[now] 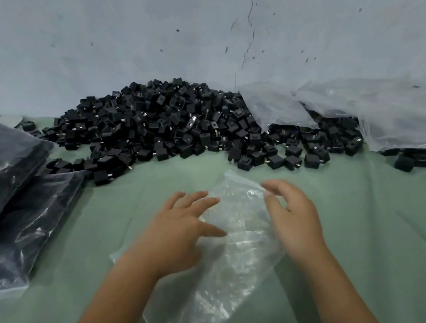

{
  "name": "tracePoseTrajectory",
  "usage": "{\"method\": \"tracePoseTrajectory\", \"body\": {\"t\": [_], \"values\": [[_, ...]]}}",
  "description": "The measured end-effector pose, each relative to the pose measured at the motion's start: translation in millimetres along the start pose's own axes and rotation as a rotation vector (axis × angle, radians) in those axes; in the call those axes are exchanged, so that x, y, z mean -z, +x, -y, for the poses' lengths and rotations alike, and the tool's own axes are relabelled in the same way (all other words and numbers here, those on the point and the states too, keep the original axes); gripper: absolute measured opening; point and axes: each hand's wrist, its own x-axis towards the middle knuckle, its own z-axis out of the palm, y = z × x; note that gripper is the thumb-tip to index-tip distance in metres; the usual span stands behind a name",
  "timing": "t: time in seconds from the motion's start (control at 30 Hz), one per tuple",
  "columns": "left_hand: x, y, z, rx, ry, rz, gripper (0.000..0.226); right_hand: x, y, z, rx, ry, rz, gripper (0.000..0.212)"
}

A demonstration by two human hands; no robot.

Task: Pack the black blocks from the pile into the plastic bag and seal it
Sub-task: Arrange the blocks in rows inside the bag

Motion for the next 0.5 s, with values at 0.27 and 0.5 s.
{"method": "tracePoseTrajectory", "body": {"t": [0.27, 0.5], "values": [[-17.8, 19.9, -10.2, 0.459, -0.015, 0.036, 0.019, -26.0, -7.6, 1.1, -0.003, -0.344, 0.337, 0.021], [-50.7, 27.6, -18.1, 0.380, -0.290, 0.007, 0.057, -60.2, 7.5, 41.5, -0.383, 0.667, 0.387, 0.028]]}}
